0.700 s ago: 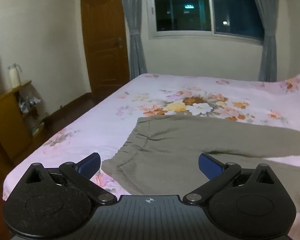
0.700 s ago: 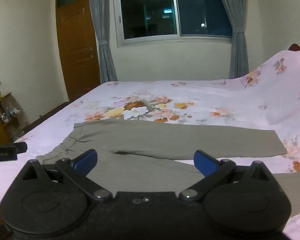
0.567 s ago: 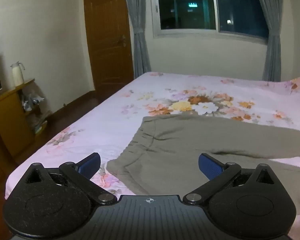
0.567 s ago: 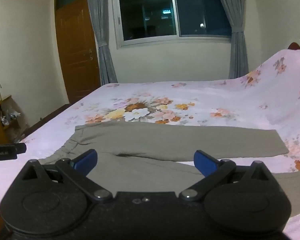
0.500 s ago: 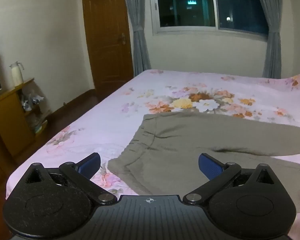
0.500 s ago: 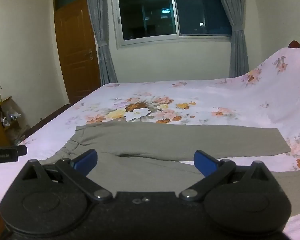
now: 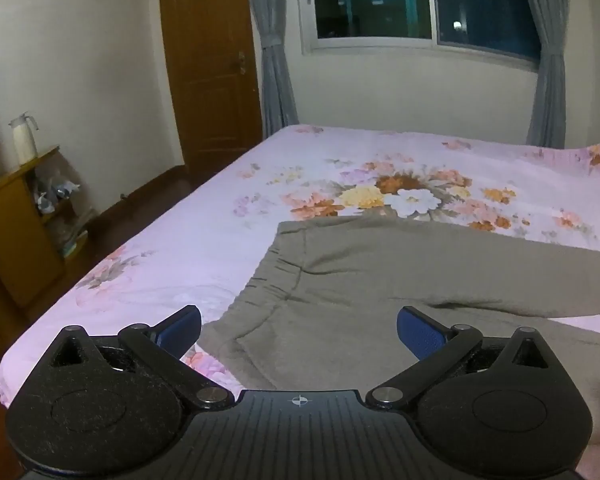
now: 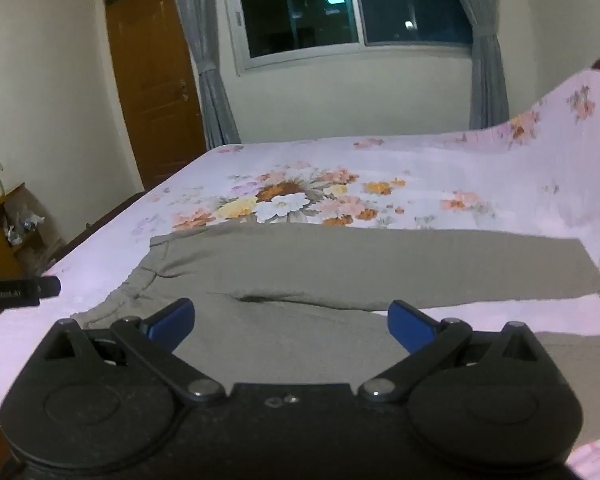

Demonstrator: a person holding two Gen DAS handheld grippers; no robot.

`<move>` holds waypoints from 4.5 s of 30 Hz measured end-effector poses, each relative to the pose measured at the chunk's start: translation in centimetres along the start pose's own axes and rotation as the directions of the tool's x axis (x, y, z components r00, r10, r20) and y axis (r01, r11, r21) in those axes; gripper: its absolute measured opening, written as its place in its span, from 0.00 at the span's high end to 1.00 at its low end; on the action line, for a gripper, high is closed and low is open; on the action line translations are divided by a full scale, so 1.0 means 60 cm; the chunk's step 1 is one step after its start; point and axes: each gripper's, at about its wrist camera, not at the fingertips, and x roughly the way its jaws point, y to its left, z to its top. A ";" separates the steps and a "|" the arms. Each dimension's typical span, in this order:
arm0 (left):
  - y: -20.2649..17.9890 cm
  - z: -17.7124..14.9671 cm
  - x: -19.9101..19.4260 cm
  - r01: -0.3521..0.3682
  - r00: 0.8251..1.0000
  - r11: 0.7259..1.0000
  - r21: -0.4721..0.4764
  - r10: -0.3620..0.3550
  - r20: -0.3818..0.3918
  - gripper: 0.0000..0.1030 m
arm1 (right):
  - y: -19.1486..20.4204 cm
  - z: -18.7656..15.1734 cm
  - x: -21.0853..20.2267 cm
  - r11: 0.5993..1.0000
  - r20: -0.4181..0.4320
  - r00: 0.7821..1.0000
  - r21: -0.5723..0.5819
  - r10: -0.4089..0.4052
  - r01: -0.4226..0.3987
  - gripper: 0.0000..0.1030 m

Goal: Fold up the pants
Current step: 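Move both grippers over the grey sweatpants lying on the bed, then grasp the sweatpants leg hem with the right gripper and lift it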

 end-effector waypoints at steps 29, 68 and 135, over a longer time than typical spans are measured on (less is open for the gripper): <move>0.044 0.009 -0.004 0.077 0.997 0.997 0.028 -0.076 -0.025 0.00 | 0.091 -0.004 -0.023 0.998 0.072 0.997 -0.059 0.006 -0.001 0.00; 0.014 0.072 0.228 0.031 0.994 0.998 0.061 -0.024 -0.108 0.00 | 0.099 0.044 0.185 0.980 0.019 0.998 -0.190 0.060 -0.055 0.04; 0.123 0.031 0.375 0.105 0.961 0.985 -0.138 -0.136 -0.242 0.57 | 0.133 -0.033 0.284 0.824 -0.185 0.954 -0.483 0.236 -0.297 0.94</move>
